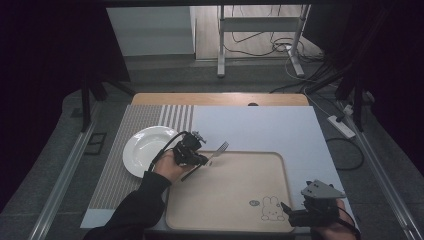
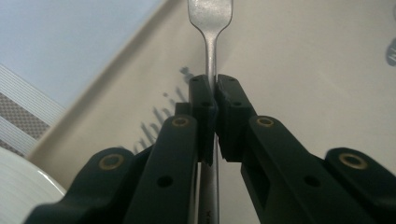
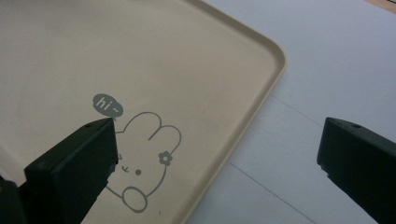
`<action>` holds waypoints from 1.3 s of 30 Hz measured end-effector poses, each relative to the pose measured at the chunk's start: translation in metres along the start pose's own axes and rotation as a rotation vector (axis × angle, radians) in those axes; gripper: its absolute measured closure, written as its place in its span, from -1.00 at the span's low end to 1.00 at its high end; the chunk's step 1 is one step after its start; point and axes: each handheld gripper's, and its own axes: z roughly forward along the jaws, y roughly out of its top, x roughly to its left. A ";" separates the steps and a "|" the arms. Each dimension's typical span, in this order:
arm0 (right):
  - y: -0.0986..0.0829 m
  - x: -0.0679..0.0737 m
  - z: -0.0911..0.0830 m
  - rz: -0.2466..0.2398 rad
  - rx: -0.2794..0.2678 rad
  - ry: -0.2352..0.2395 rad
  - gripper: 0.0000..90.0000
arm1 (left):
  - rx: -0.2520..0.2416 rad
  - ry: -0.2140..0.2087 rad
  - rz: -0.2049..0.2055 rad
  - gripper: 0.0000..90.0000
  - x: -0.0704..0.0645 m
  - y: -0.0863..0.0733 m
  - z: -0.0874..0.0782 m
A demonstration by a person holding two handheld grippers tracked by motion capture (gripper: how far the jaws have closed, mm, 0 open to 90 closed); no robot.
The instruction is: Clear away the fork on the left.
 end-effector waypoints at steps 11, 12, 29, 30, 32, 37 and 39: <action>0.000 0.000 -0.001 -0.002 -0.008 0.004 -1.00 | 0.047 -0.006 -0.008 0.90 -0.024 -0.026 0.003; 0.000 0.000 -0.001 -0.002 -0.008 0.004 -1.00 | 0.047 -0.006 -0.008 0.90 -0.024 -0.026 0.003; 0.000 0.001 -0.001 -0.012 -0.010 0.008 -1.00 | 0.090 0.004 -0.071 0.89 -0.055 -0.065 0.007; 0.000 0.001 -0.001 -0.011 -0.009 0.010 -1.00 | 0.096 0.002 -0.074 0.88 -0.055 -0.067 0.009; 0.000 0.001 -0.001 -0.011 -0.010 0.010 -1.00 | 0.088 -0.008 -0.070 0.86 -0.054 -0.067 0.010; 0.000 0.001 -0.001 -0.011 -0.009 0.012 -1.00 | 0.001 -0.007 -0.058 0.67 -0.054 -0.060 0.001; 0.000 0.001 -0.001 -0.011 -0.009 0.011 -1.00 | -0.014 -0.018 -0.028 0.76 -0.058 -0.058 0.000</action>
